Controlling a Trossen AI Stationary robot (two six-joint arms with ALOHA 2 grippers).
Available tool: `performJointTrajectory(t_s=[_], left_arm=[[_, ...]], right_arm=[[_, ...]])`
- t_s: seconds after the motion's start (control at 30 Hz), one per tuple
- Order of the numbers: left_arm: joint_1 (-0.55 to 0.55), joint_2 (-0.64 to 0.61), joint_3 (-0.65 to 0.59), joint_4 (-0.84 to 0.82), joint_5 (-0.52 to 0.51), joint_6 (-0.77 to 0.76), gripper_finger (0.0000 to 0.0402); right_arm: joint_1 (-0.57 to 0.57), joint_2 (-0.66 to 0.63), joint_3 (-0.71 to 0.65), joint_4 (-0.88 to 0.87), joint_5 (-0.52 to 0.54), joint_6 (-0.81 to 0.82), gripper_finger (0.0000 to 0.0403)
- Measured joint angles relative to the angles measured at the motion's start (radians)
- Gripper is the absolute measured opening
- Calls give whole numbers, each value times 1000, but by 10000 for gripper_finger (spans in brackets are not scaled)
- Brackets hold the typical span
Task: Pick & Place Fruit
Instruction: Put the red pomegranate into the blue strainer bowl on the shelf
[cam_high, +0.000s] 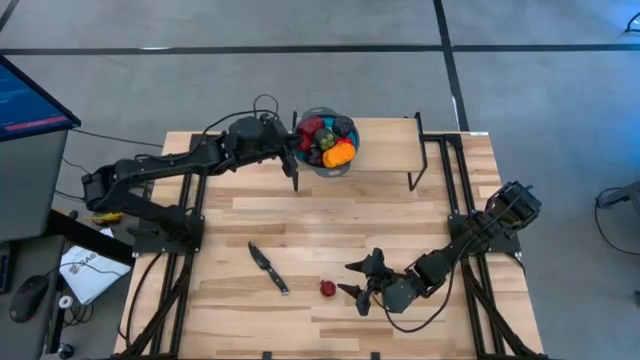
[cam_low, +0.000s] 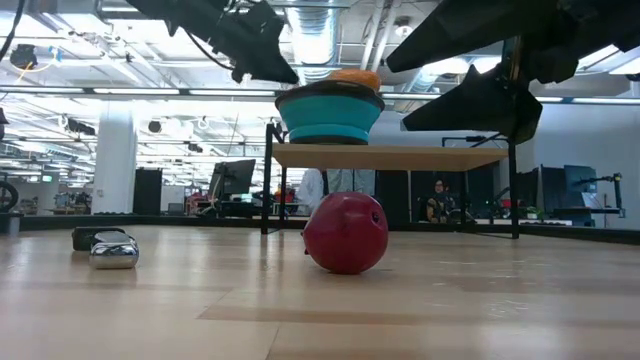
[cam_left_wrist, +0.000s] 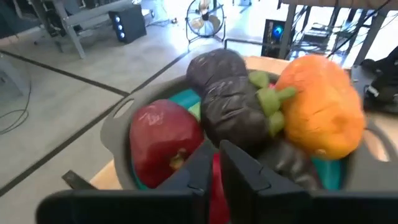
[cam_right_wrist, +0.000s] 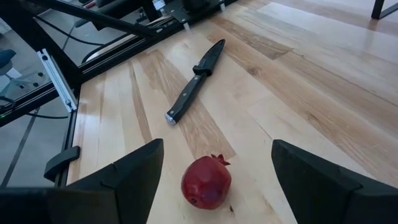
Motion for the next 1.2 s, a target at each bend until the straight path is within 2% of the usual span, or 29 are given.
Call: performJointTrajectory(t_s=[0.27,0.37,0.43,0.5,0.63,0.7,0.8,0.9,1.0,1.2], left_arm=[[-36,-87,0,-3,6,-3,5],[-84,-151,0,-6,21,-3,6],[-133,-194,1,-18,55,-2,8],[-196,-229,1,-55,77,5,7],[-364,-275,-9,-160,84,6,3],[-457,-292,-44,-162,71,4,3],[-581,-299,-116,-164,1,-32,3],[-689,-298,-193,-162,-104,-100,3],[-771,-283,-266,-140,-199,-187,4],[-876,-283,-400,-91,-320,-382,4]], right_arm=[[-2,0,0,11,0,-7,292],[-12,0,0,14,-73,-24,292],[-24,0,0,14,-198,-92,292],[-36,0,0,13,-259,-155,292],[-61,0,0,13,-273,-248,292],[-71,0,1,13,-272,-292,292],[-93,0,1,24,-298,-281,292],[-121,0,2,36,-316,-127,292],[-161,0,6,22,-353,-81,292],[-192,0,144,-253,-398,-57,292]])
